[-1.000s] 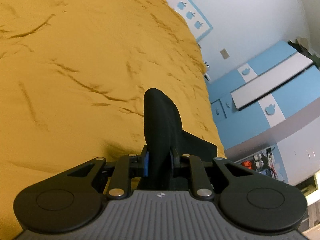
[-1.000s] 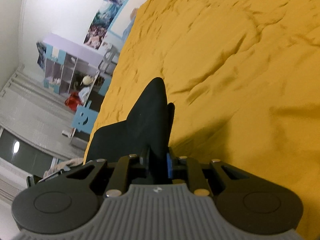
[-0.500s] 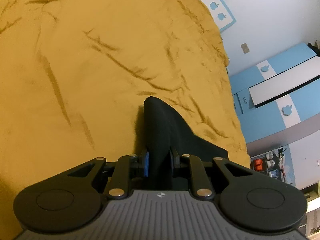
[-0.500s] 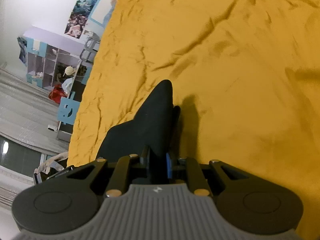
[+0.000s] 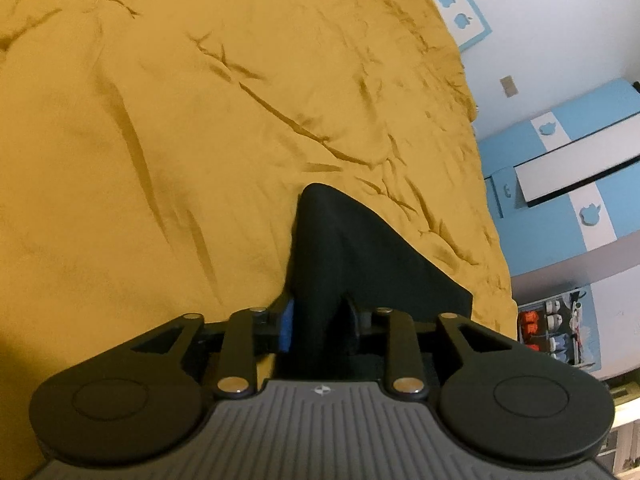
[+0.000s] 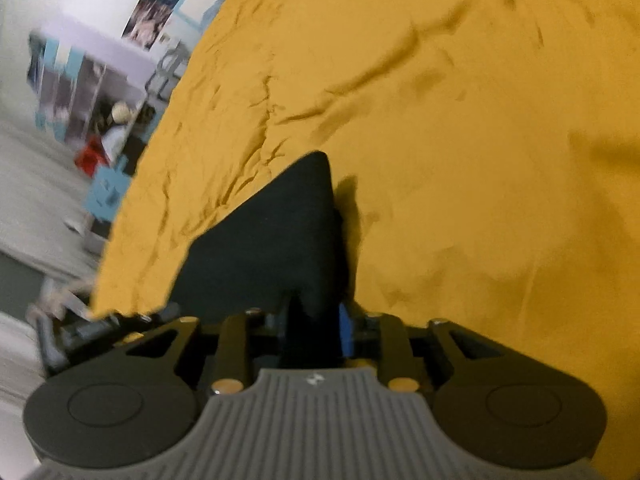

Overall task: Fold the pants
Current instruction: 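Lay the folded pants flat and open both tools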

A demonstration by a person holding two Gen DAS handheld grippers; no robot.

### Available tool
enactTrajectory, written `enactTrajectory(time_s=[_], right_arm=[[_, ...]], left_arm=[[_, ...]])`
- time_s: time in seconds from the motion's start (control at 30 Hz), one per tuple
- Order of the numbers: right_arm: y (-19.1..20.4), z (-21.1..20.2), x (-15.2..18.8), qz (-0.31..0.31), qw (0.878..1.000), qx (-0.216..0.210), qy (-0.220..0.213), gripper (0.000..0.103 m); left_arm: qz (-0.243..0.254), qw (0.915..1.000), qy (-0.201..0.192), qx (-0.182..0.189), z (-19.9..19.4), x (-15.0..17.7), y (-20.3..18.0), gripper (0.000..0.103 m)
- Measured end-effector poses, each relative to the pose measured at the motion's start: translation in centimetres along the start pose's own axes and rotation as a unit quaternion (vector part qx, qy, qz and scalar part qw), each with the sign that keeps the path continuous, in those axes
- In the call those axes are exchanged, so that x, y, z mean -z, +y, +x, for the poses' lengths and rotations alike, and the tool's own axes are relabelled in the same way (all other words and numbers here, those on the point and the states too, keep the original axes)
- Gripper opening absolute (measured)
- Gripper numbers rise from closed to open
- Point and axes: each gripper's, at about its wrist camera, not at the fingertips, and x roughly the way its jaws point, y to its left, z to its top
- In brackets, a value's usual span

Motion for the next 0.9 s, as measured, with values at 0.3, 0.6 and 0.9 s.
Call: enactTrajectory(time_s=[0.3, 0.6, 0.9], right_arm=[[7.9, -4.2, 4.6, -0.222, 0.968, 0.085, -0.077, 0.038], [10.0, -4.3, 11.5, -0.302, 0.94, 0.132, -0.091, 0.05], [8.2, -2.3, 14.0, -0.331, 0.928, 0.15, -0.079, 0.051]], left_arm=[[0.181, 0.9755, -0.09, -0.087, -5.6, 6.7, -7.5, 0.036], [0.265, 0.9476, -0.091, -0.153, -5.6, 14.2, -10.0, 0.036], [0.287, 0.9381, -0.068, -0.181, -4.2, 16.6, -8.7, 0.036]])
